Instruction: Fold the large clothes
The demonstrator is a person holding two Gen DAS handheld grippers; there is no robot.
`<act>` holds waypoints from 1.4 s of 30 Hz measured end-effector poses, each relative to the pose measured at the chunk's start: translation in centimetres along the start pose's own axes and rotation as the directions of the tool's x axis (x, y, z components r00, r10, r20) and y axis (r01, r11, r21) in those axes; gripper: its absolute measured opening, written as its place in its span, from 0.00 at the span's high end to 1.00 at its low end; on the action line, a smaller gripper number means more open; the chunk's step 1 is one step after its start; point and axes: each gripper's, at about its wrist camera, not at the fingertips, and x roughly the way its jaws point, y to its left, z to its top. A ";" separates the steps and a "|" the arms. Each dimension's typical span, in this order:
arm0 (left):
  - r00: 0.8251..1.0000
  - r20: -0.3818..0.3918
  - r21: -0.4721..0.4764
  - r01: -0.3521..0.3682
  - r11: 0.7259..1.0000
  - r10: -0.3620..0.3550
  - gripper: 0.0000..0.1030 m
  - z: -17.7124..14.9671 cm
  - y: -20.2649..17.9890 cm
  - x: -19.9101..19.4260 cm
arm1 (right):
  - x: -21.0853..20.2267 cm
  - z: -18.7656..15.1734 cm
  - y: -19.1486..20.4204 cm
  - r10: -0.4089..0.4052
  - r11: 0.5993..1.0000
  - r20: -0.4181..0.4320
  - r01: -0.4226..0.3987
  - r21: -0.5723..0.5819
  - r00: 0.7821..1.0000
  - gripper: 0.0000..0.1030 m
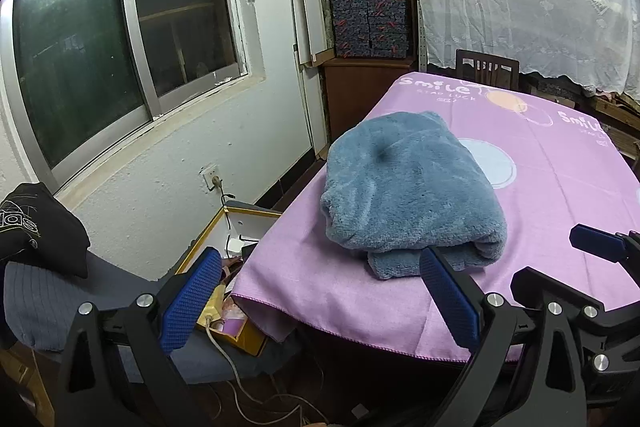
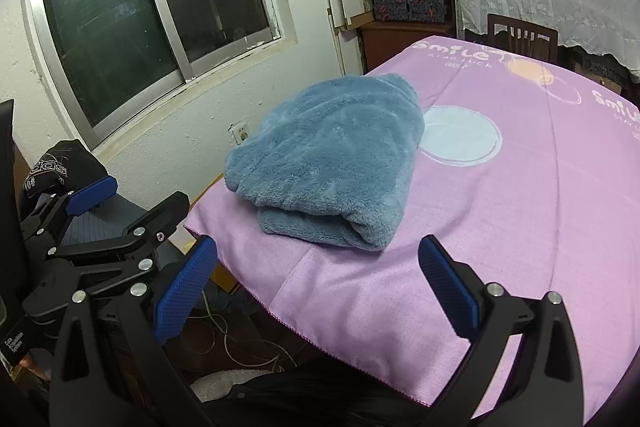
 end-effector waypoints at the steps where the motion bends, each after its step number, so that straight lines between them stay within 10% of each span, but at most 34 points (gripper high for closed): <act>1: 1.000 0.000 0.000 0.000 1.000 0.000 0.03 0.0 0.0 0.0 | 0.0 0.0 0.0 0.000 1.000 0.000 0.000 0.000 1.000 0.05; 42: 1.000 -0.003 0.003 -0.005 1.000 0.005 0.03 -0.1 0.1 0.2 | 0.3 -0.1 -0.1 0.005 1.000 -0.004 -0.005 0.008 1.000 0.05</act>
